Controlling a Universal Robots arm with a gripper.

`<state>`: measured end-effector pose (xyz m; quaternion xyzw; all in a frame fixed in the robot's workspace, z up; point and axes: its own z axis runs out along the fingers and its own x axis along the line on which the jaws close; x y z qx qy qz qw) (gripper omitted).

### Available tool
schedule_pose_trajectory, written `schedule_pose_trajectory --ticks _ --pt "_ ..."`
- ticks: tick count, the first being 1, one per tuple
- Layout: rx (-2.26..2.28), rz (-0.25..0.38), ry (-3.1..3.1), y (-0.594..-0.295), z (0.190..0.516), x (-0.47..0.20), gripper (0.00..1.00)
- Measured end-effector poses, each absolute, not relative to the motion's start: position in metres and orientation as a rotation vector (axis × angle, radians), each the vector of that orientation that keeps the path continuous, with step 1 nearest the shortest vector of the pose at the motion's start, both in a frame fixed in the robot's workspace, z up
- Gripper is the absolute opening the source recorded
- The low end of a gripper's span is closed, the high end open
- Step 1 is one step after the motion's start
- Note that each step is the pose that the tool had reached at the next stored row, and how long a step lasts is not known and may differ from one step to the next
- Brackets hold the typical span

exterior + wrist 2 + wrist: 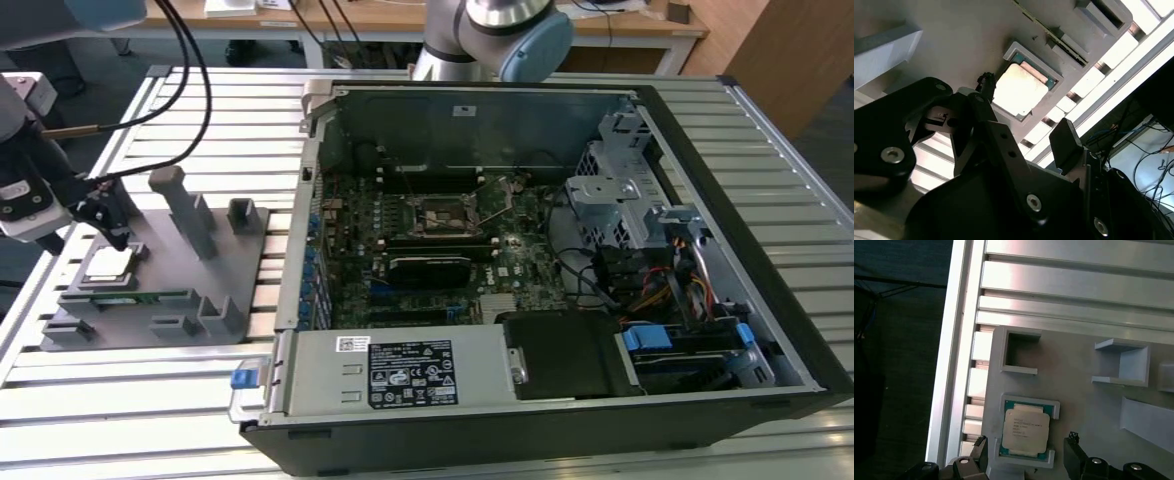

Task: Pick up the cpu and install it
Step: 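Pick up the cpu and move it towards the insertion slot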

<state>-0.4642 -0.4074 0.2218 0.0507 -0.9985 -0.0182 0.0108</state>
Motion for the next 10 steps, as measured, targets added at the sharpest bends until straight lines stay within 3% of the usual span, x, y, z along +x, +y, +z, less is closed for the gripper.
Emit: schedule_pose_trajectory --ticks 10 --pt "0.154 -0.057 -3.118 -0.407 0.208 -0.464 0.70"
